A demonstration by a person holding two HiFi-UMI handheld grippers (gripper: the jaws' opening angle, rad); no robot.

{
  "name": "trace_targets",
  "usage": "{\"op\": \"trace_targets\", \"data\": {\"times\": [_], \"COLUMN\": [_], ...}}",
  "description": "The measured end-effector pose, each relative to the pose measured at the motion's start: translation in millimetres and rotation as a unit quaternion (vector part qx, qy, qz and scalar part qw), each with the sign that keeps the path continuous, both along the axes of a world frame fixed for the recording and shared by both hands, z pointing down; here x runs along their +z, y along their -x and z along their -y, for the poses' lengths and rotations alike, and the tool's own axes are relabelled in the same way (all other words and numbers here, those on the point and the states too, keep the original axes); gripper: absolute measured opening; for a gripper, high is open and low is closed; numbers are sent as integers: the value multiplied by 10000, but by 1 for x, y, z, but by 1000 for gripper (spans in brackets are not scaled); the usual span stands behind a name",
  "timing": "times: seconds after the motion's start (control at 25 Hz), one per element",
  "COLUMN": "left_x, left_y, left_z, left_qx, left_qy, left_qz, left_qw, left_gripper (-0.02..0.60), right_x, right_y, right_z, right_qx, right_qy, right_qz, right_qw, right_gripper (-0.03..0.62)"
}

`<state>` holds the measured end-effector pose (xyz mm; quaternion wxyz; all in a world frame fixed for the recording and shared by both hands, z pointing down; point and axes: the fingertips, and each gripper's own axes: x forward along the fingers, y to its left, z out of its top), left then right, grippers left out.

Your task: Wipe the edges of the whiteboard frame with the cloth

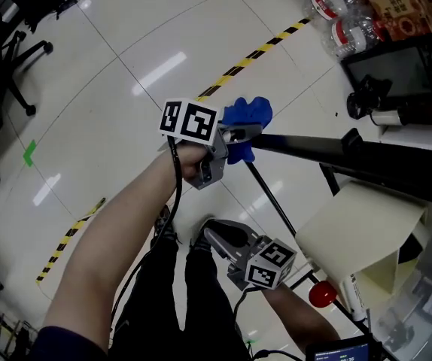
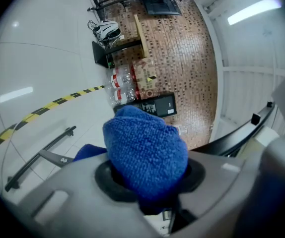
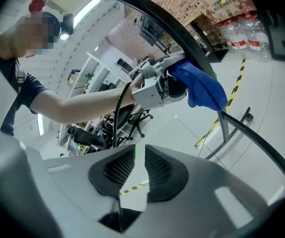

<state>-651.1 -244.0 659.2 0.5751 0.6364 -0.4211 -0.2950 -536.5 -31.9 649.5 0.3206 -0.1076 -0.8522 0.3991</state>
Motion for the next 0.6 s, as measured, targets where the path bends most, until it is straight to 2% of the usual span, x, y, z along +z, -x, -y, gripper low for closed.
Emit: {"op": "trace_targets", "data": {"times": [0.36, 0.6], "left_x": [-40, -78], "left_y": [-5, 5], "left_z": [-6, -12], "left_qx": [106, -249], "left_qy": [-162, -196], "left_qz": [207, 55], "left_qw": [9996, 9995], "left_gripper": [138, 138], "right_x": [-28, -53], "right_y": [-3, -15], "right_z": [-20, -30], "right_qx": [-46, -347], "right_qy": [-116, -254], "right_qz": [256, 407], "right_qw": [9996, 9982], "right_gripper": [63, 58]}}
